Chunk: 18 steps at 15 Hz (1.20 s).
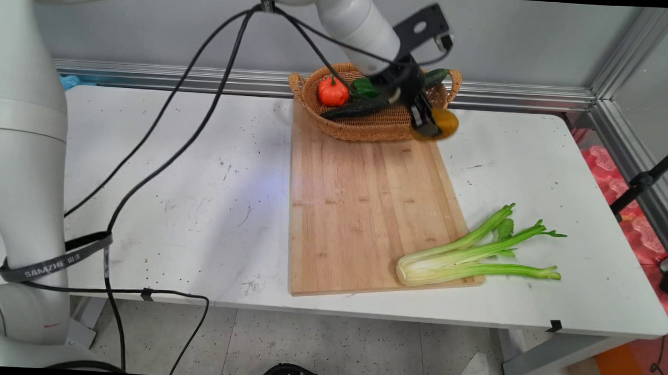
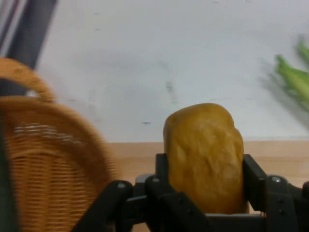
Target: Place the picked object in the vegetable basket
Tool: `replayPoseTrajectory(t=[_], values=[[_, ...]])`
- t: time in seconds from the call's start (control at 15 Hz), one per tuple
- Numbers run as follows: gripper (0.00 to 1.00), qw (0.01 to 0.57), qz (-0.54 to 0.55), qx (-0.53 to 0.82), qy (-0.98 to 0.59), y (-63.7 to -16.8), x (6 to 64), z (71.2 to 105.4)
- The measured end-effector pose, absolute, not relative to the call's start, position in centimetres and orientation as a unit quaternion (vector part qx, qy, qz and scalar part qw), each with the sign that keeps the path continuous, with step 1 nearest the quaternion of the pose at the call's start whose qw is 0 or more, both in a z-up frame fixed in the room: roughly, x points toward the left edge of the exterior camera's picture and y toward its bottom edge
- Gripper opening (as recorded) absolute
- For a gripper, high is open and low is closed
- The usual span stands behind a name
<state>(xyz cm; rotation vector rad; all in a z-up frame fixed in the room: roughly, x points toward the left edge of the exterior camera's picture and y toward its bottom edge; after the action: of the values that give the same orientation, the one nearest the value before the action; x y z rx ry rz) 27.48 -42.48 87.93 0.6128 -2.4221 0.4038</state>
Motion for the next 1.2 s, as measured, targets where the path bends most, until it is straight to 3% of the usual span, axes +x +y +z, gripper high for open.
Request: replayPoseTrajectory(t=[0.6, 1.2], values=[[0.00, 0.293, 0.184, 0.235, -0.908, -48.6, 32.6, 87.3], [0.00, 0.287, 0.176, 0.241, -0.910, -50.7, 34.9, 84.5]])
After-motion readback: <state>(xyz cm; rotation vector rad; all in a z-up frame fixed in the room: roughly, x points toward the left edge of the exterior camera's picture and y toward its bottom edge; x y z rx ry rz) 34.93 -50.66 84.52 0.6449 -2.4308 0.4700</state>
